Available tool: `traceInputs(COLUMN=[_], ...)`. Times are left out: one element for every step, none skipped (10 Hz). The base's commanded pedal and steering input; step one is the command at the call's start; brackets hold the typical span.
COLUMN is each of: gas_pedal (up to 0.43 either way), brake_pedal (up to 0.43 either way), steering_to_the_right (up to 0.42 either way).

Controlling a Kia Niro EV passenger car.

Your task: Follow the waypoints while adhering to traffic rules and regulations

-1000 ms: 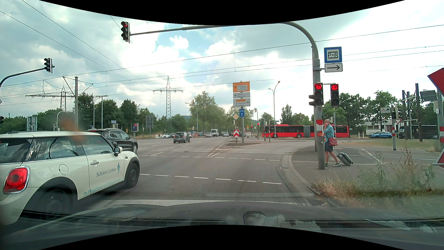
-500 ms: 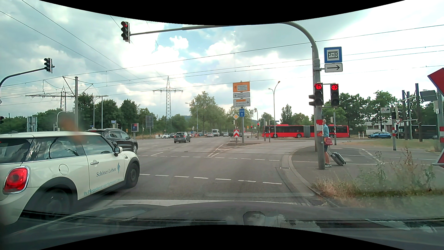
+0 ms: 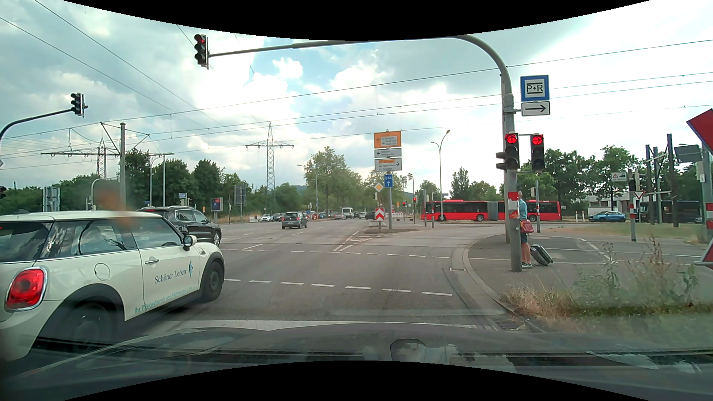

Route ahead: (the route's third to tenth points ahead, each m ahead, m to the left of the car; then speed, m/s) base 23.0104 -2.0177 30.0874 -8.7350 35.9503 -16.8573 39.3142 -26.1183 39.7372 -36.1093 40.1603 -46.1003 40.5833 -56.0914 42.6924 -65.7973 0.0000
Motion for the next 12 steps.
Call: traceInputs(gas_pedal=[0.000, 0.000, 0.000, 0.000, 0.000, 0.000, 0.000, 0.000, 0.000, 0.000, 0.000, 0.000], brake_pedal=[0.280, 0.280, 0.280, 0.280, 0.280, 0.280, 0.280, 0.280, 0.280, 0.280, 0.280, 0.280], steering_to_the_right=[0.004, 0.004, 0.004, 0.004, 0.004, 0.004, 0.004, 0.004, 0.004, 0.004, 0.004, 0.004])
